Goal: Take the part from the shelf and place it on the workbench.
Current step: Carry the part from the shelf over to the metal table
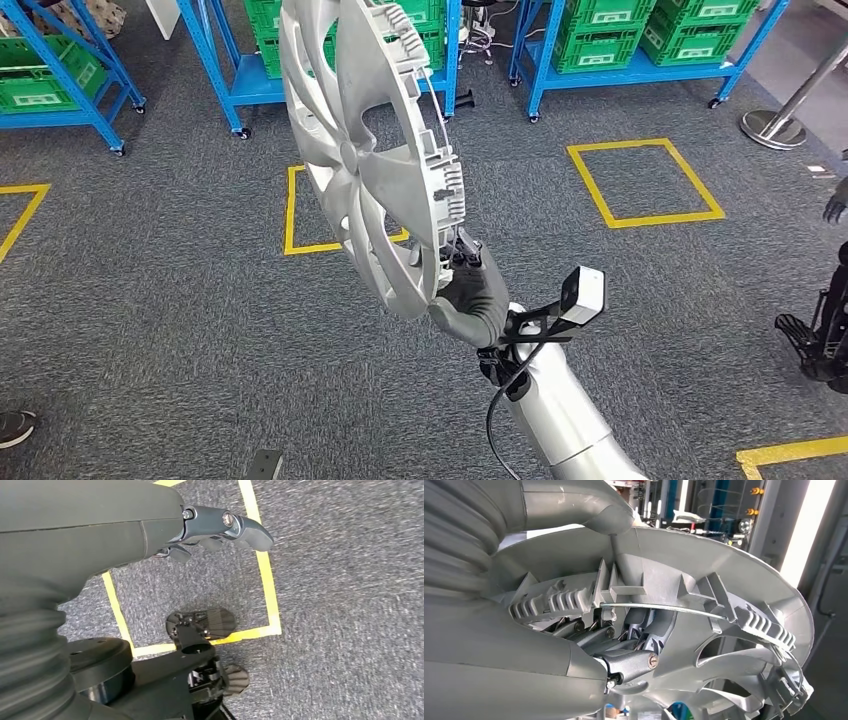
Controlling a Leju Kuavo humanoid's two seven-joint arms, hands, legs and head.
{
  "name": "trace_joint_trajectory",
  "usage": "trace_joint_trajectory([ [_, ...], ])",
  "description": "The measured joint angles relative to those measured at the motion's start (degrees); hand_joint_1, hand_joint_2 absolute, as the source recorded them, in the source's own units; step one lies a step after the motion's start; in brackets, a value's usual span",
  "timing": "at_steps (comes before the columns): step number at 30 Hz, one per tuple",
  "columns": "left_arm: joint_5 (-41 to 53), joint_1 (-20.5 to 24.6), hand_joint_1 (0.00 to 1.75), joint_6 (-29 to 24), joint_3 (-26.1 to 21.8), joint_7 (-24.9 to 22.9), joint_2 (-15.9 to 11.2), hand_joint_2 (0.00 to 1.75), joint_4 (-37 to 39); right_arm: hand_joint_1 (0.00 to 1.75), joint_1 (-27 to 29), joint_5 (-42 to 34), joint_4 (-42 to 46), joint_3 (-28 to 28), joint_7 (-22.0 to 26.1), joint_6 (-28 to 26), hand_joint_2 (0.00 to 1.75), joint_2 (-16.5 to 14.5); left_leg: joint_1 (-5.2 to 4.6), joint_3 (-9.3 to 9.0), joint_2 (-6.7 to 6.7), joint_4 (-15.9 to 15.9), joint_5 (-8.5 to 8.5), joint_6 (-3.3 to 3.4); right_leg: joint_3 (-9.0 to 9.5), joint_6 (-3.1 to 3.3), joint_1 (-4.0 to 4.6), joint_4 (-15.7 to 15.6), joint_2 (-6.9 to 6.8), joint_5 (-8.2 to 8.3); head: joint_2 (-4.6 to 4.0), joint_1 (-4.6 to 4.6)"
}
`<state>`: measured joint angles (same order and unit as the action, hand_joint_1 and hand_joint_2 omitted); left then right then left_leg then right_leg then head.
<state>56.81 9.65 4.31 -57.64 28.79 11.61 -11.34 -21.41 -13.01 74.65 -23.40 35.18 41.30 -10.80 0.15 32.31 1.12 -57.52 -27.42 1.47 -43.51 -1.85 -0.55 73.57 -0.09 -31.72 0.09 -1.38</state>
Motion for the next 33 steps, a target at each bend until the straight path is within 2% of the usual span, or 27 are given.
trace_joint_trajectory([
  [1, 0.0, -0.08, 0.0, 0.0, 0.0, 0.0, 0.0, 1.75, 0.0, 1.75, 0.04, -0.02, -0.14, -0.06, -0.11, 0.02, 1.75, 0.01, 0.14, 0.33, 0.36, -0.25, 0.06, -0.17, 0.03, -0.18, -0.22, 0.85, 0.0, -0.11, 0.0, 0.0],
  [2, 0.0, -0.12, 0.0, 0.0, 0.0, 0.01, 0.0, 1.75, 0.0, 1.75, 0.05, -0.05, -0.24, -0.11, -0.19, 0.07, 1.75, 0.0, 0.32, 0.63, 0.79, -0.55, 0.08, -0.4, 1.23, -0.36, -0.44, -0.64, 0.05, 0.77, 0.0, 0.0],
  [3, 0.0, -0.12, 0.0, 0.0, 0.0, 0.01, 0.0, 1.75, 0.0, 1.75, 0.05, -0.09, -0.29, -0.15, -0.25, 0.17, 1.75, -0.01, 0.53, 0.9, 1.29, -0.91, 0.04, -0.73, 3.44, -0.55, -0.71, -4.09, 0.36, 2.28, 0.0, -0.01],
  [4, 0.0, -0.1, 0.0, 0.0, 0.0, 0.02, -0.01, 1.75, -0.01, 1.75, 0.02, -0.13, -0.31, -0.2, -0.3, 0.31, 1.75, -0.01, 0.72, 1.21, 1.75, -1.29, -0.03, -1.16, 5.76, -0.77, -1.0, -7.89, 1.32, 3.21, 0.0, -0.03],
  [5, 0.0, -0.04, 0.0, 0.0, 0.0, 0.02, -0.04, 1.75, -0.01, 1.75, -0.02, -0.14, -0.31, -0.3, -0.34, 0.46, 1.75, -0.01, 0.8, 1.55, 2.22, -1.7, -0.13, -1.66, 7.53, -0.73, -1.13, -11.0, 2.26, 3.89, 0.0, -0.1],
  [6, 0.0, 0.01, 0.0, 0.0, 0.0, 0.03, -0.08, 1.75, -0.02, 1.75, -0.01, -0.14, -0.31, -0.4, -0.37, 0.61, 1.75, 0.0, 0.81, 1.84, 2.61, -1.94, -0.15, -2.15, 8.51, -0.54, -1.19, -12.78, 2.98, 4.03, 0.0, -0.11],
  [7, 0.0, 0.04, 0.0, 0.0, 0.0, 0.04, -0.11, 1.75, -0.02, 1.75, 0.0, -0.14, -0.31, -0.52, -0.44, 0.72, 1.75, 0.01, 0.82, 2.07, 2.95, -1.97, -0.07, -2.62, 8.67, -0.15, -1.08, -13.24, 3.38, 3.75, 0.0, -0.09],
  [9, 0.0, 0.02, 0.0, 0.0, 0.0, 0.06, -0.14, 1.75, -0.02, 1.75, 0.01, -0.11, -0.31, -0.73, -0.53, 0.81, 1.75, 0.01, 0.94, 2.35, 3.63, -1.63, 0.27, -3.47, 8.54, 0.96, -0.81, -13.26, 2.42, 4.07, 0.0, 0.02],
  [11, 0.0, -0.08, 0.0, 0.0, 0.0, 0.05, -0.17, 1.75, -0.01, 1.75, -0.19, -0.13, -0.31, -0.87, -0.56, 0.82, 1.75, -0.06, 1.05, 2.86, 2.93, -2.32, -0.28, -4.05, 8.53, 1.93, -0.81, -13.52, 1.38, 4.37, 0.0, 0.18],
  [12, 0.0, -0.1, 0.0, 0.0, 0.0, 0.05, -0.19, 1.75, -0.01, 1.75, -0.3, -0.16, -0.31, -0.92, -0.55, 0.84, 1.75, -0.1, 1.02, 3.68, 1.99, -4.14, -1.46, -4.2, 8.51, 2.3, -0.83, -13.62, 0.83, 4.47, 0.0, 0.38],
  [14, 0.0, -0.09, 0.0, 0.0, 0.0, 0.04, -0.2, 1.75, 0.0, 1.75, -0.37, -0.2, -0.32, -1.0, -0.57, 0.9, 1.75, -0.16, 0.97, 6.53, 0.12, -10.73, -4.98, -4.36, 8.44, 2.76, -0.6, -13.65, -0.31, 4.49, 0.0, 0.77],
  [15, 0.0, -0.09, 0.0, 0.0, 0.0, 0.03, -0.2, 1.75, 0.0, 1.75, -0.35, -0.22, -0.33, -1.02, -0.61, 0.96, 1.75, -0.16, 0.97, 7.9, -0.25, -13.96, -6.31, -4.39, 8.38, 2.85, -0.45, -13.65, -0.94, 4.48, 0.0, 0.87],
  [16, 0.0, -0.12, 0.0, 0.0, 0.0, 0.03, -0.2, 1.75, 0.0, 1.75, -0.32, -0.25, -0.35, -1.07, -0.68, 1.05, 1.75, -0.15, 0.96, 8.56, -0.43, -15.73, -6.74, -4.35, 8.31, 2.91, -0.29, -13.64, -1.57, 4.49, 0.0, 0.89],
  [17, 0.0, -0.15, 0.0, 0.0, 0.0, 0.02, -0.2, 1.75, 0.0, 1.75, -0.31, -0.29, -0.38, -1.13, -0.75, 1.22, 1.75, -0.15, 0.94, 8.17, -0.6, -15.43, -6.15, -4.23, 8.26, 2.94, -0.16, -13.63, -2.19, 4.5, 0.0, 0.91],
  [18, -0.01, -0.17, 0.0, 0.0, 0.0, 0.02, -0.2, 1.75, 0.0, 1.75, -0.34, -0.36, -0.39, -1.19, -0.82, 1.45, 1.75, -0.16, 0.88, 6.7, -0.95, -13.06, -4.75, -4.02, 8.25, 2.95, -0.06, -13.61, -2.77, 4.51, 0.0, 0.93],
  [19, -0.02, -0.16, 0.0, 0.0, 0.0, 0.02, -0.21, 1.75, 0.0, 1.75, -0.41, -0.46, -0.4, -1.25, -0.87, 1.68, 1.75, -0.17, 0.72, 4.56, -1.86, -9.36, -3.17, -3.71, 8.28, 2.93, 0.03, -13.59, -3.33, 4.51, 0.0, 0.93],
  [21, -0.05, -0.05, 0.0, 0.0, 0.0, 0.02, -0.22, 1.75, 0.0, 1.75, -0.63, -0.75, -0.4, -1.32, -0.95, 2.03, 1.75, -0.2, 0.18, 1.34, -3.97, -3.33, -1.35, -3.14, 8.3, 2.6, 0.31, -13.53, -4.3, 4.55, 0.0, 0.92],
  [22, -0.07, -0.02, 0.0, 0.0, 0.0, 0.02, -0.22, 1.75, 0.0, 1.75, -0.72, -0.96, -0.4, -1.38, -0.96, 2.2, 1.75, -0.22, -0.07, 0.82, -4.5, -2.01, -1.13, -2.9, 8.3, 2.33, 0.39, -13.54, -4.75, 4.62, 0.0, 0.9],
  [24, -0.07, -0.08, 0.0, 0.0, 0.0, 0.02, -0.24, 1.75, 0.0, 1.75, -0.81, -1.41, -0.4, -1.5, -0.96, 2.68, 1.75, -0.27, -0.21, 1.07, -3.59, -1.67, -0.85, -2.48, 8.35, 1.68, 0.42, -13.69, -5.62, 4.78, 0.0, 0.85],
  [25, -0.07, -0.16, 0.0, 0.0, 0.0, 0.02, -0.24, 1.75, 0.0, 1.75, -0.81, -1.64, -0.4, -1.56, -0.97, 2.9, 1.75, -0.31, -0.09, 1.13, -3.03, -1.48, -0.58, -2.2, 8.33, 1.32, 0.32, -13.56, -5.44, 4.61, 0.0, 0.83],
  [27, -0.06, -0.2, 0.0, 0.0, 0.0, 0.02, -0.24, 1.75, 0.0, 1.75, -0.82, -2.05, -0.39, -1.63, -0.95, 3.12, 1.75, -0.38, 0.23, 1.15, -1.96, -1.07, 0.02, -1.58, 7.23, 0.69, 0.15, -10.91, -3.28, 2.64, 0.0, 0.67],
  [29, -0.05, -0.14, 0.0, 0.0, 0.0, 0.02, -0.22, 1.75, 0.0, 1.75, -0.66, -2.43, -0.39, -1.67, -0.97, 3.28, 1.75, -0.37, 0.33, 1.42, -0.83, -1.0, 0.35, -1.2, 4.12, 0.35, 0.03, -3.97, -0.82, -1.13, 0.0, 0.39],
  [30, -0.04, -0.14, 0.0, 0.01, 0.0, 0.01, -0.22, 1.75, 0.0, 1.75, -0.5, -2.58, -0.39, -1.67, -1.02, 3.36, 1.75, -0.35, 0.33, 1.57, -0.19, -1.07, 0.41, -1.11, 2.47, 0.28, 0.04, -0.38, -0.37, -2.56, 0.0, 0.29],
  [31, -0.04, -0.18, 0.0, 0.01, 0.0, 0.01, -0.22, 1.75, 0.0, 1.75, -0.32, -2.68, -0.4, -1.68, -1.08, 3.42, 1.75, -0.34, 0.32, 1.7, 0.44, -1.17, 0.45, -1.07, 1.36, 0.26, 0.05, 1.99, -0.19, -3.21, 0.0, 0.25],
  [32, -0.04, -0.22, 0.0, 0.01, 0.0, -0.01, -0.23, 1.75, 0.0, 1.75, -0.18, -2.79, -0.4, -1.68, -1.17, 3.51, 1.75, -0.34, 0.32, 1.81, 1.18, -1.32, 0.47, -1.07, 1.41, 0.3, 0.02, 1.97, -0.1, -2.52, 0.0, 0.22],
  [33, -0.04, -0.25, 0.0, 0.01, 0.0, -0.03, -0.23, 1.75, 0.0, 1.75, -0.12, -2.9, -0.4, -1.71, -1.26, 3.58, 1.75, -0.36, 0.33, 1.87, 1.94, -1.49, 0.47, -1.11, 2.5, 0.37, -0.04, -0.1, 0.04, -0.96, 0.0, 0.19],
])
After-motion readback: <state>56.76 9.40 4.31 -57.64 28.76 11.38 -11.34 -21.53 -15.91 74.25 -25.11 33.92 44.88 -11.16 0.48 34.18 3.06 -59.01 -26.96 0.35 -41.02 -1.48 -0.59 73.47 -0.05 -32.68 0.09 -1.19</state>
